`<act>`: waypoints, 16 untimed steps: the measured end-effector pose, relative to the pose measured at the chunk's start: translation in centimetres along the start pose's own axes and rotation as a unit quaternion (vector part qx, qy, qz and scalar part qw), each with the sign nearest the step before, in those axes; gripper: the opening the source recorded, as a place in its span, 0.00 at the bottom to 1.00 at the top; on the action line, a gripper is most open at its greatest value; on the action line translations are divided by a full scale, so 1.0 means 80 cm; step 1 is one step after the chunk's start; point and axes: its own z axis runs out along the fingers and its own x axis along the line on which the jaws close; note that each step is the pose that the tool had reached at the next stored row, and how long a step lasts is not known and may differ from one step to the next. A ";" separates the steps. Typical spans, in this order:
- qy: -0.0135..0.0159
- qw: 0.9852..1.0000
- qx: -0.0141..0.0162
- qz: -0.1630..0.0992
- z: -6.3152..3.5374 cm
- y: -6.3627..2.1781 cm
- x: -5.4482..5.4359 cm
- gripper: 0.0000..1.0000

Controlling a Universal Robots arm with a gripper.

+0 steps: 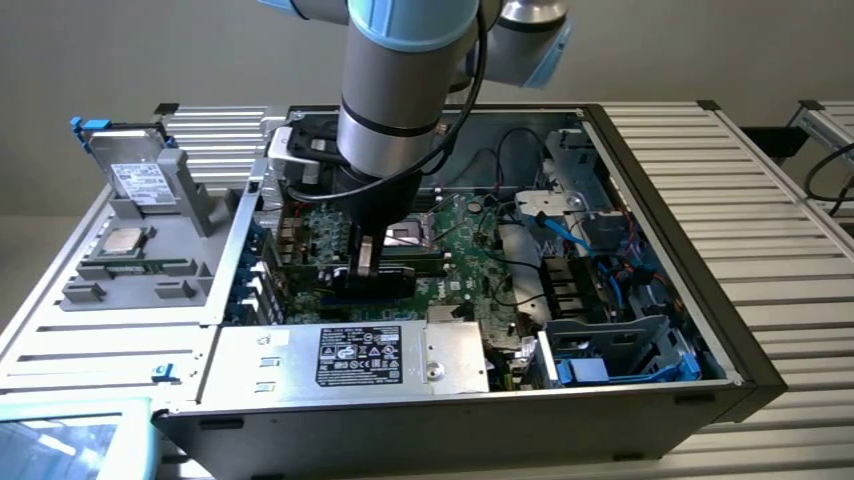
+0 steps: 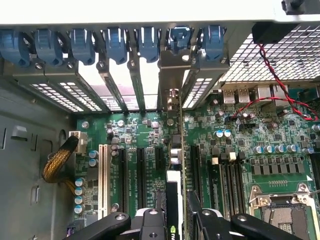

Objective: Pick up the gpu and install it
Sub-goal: 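Insert the gpu into the slot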

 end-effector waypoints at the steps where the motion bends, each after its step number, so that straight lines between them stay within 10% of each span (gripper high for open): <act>1: 0.000 1.000 0.000 0.000 0.000 0.000 0.000 0.28; 8: 0.000 1.000 -0.006 0.001 0.000 -0.001 -0.002 0.28; 16: 0.001 1.000 -0.022 0.002 -0.001 -0.005 0.000 0.28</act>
